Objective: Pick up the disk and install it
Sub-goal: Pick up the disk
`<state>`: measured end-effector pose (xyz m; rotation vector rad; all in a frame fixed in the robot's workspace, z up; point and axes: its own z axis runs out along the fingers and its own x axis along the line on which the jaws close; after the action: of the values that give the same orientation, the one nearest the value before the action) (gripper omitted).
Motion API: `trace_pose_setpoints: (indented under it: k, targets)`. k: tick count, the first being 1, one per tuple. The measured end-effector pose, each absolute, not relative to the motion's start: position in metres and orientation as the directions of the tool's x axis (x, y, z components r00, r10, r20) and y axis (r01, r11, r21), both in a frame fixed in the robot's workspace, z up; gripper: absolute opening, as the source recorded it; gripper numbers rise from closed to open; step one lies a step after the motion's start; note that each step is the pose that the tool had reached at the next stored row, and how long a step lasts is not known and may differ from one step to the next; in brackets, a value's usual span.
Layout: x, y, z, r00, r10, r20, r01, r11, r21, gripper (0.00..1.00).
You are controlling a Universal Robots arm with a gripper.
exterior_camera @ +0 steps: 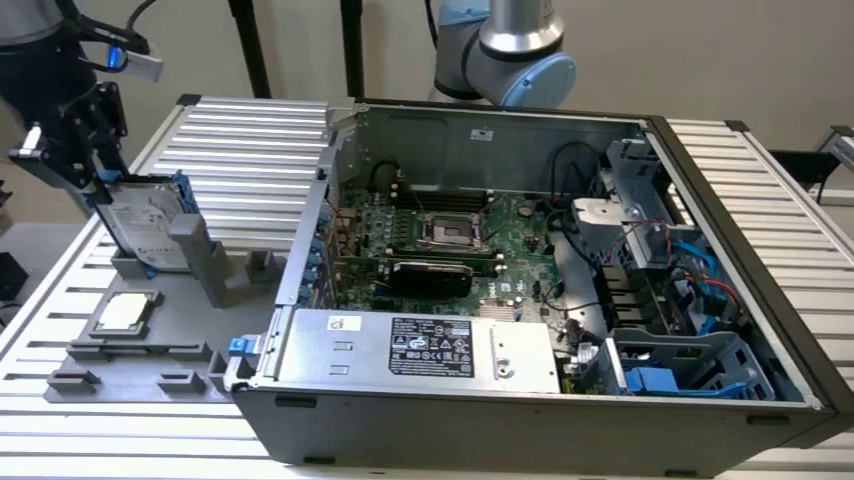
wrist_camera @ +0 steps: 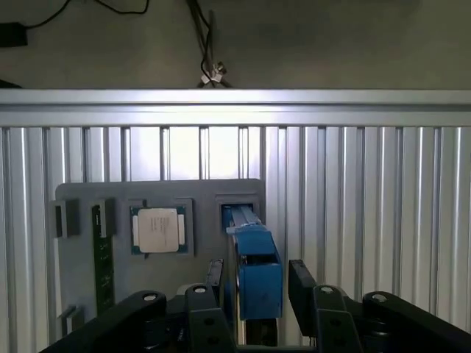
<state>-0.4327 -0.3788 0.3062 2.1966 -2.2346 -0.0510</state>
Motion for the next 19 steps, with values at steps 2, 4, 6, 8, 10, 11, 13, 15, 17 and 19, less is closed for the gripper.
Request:
trace_pose_setpoints:
  k: [2,4,6,8,10,11,13,15,17,19]
  targets:
    - [-0.433,-0.379,0.302,-0.019,-1.0,-0.017,-0.999,0.018,0.029,0.48]
    - [-0.433,-0.379,0.299,-0.019,-1.0,-0.017,-0.999,0.019,0.029,0.48]
    - [-0.434,-0.379,0.295,-0.02,-1.0,-0.017,-0.999,0.019,0.029,0.48]
    - [-0.434,-0.379,0.292,-0.019,-1.0,-0.017,-0.999,0.019,0.029,0.48]
    - [-0.434,-0.379,0.288,-0.019,-1.0,-0.017,-0.999,0.019,0.028,0.48]
    - [-0.434,-0.379,0.287,-0.019,-1.0,-0.017,-0.999,0.019,0.028,0.48]
    - [-0.435,-0.379,0.285,-0.018,-1.0,-0.017,-1.0,0.017,0.026,0.48]
    - [-0.435,-0.379,0.284,-0.014,-1.0,-0.017,-1.0,0.014,0.025,0.48]
    - [-0.435,-0.378,0.283,-0.009,-1.0,-0.017,-1.0,0.008,0.024,0.48]
    - [-0.435,-0.378,0.283,-0.002,-1.0,-0.017,-1.0,0.002,0.024,0.48]
